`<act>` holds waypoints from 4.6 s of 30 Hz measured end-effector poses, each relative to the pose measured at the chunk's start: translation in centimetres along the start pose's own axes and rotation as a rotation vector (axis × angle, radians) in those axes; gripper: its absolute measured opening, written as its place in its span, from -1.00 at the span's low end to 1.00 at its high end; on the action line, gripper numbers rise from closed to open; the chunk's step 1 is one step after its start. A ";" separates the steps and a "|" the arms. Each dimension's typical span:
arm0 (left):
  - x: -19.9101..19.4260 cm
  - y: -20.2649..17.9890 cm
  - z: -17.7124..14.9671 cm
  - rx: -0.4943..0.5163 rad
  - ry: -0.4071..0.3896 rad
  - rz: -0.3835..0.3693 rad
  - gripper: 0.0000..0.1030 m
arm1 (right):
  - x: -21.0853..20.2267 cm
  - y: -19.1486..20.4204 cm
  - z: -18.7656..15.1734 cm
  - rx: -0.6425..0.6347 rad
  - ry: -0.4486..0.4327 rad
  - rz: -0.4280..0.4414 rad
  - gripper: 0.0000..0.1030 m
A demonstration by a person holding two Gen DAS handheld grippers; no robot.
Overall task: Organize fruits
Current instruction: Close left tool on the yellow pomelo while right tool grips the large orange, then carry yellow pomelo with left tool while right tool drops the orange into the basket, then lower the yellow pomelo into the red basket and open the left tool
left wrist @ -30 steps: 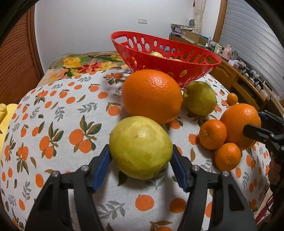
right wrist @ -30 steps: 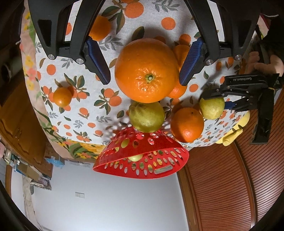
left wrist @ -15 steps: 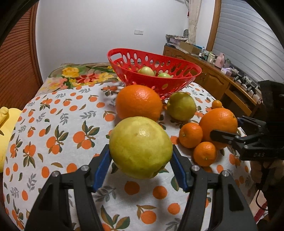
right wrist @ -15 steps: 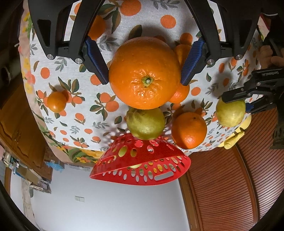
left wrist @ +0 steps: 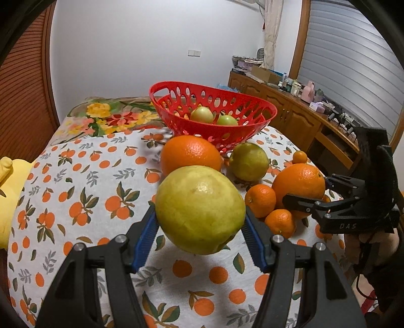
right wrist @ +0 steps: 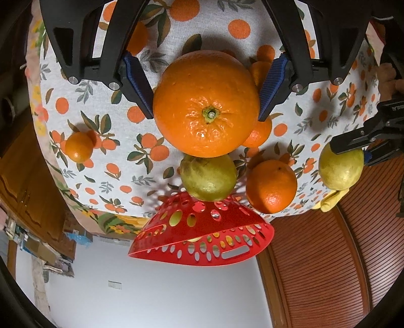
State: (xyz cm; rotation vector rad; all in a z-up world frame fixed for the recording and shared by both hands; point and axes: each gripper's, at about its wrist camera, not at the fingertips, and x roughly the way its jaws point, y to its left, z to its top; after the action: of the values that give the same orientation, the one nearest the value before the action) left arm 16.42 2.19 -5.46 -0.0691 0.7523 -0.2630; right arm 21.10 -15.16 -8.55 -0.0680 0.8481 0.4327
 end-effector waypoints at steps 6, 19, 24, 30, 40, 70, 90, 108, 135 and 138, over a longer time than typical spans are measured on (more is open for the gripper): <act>-0.8 -0.2 0.5 0.004 -0.016 -0.008 0.23 | -1.1 -0.1 0.4 0.010 -0.044 0.024 0.56; -2.7 -0.5 2.3 0.014 -0.077 -0.014 0.23 | -4.9 0.9 2.9 -0.025 -0.145 0.072 0.55; -3.0 -0.3 3.1 0.017 -0.097 -0.013 0.23 | -5.7 1.1 4.5 -0.047 -0.174 0.078 0.55; -3.0 0.1 3.8 0.014 -0.106 -0.015 0.23 | -6.0 1.3 6.7 -0.076 -0.195 0.081 0.55; -2.5 1.2 5.3 0.008 -0.122 -0.018 0.23 | -4.4 1.4 10.7 -0.118 -0.193 0.075 0.55; 0.7 4.7 8.1 -0.032 -0.109 -0.030 0.23 | 7.9 3.2 15.1 -0.247 0.092 0.035 0.55; 0.9 5.4 8.2 -0.038 -0.110 -0.020 0.23 | 10.3 2.6 15.6 -0.246 0.184 0.019 0.57; 1.3 5.4 8.2 -0.039 -0.101 -0.009 0.23 | 11.6 1.2 15.9 -0.181 0.203 0.050 0.60; 7.4 -1.0 13.0 0.077 -0.040 -0.074 0.24 | 0.2 -8.3 15.1 0.002 -0.075 -0.011 0.65; 8.7 -2.4 13.4 0.101 -0.021 -0.084 0.24 | -0.3 -9.2 14.4 0.007 -0.080 -0.024 0.65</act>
State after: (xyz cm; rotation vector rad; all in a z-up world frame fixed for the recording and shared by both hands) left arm 31.18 -2.79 -1.10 -0.0076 0.7150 -0.3796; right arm 34.84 -20.34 0.21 -0.0537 0.7698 0.4071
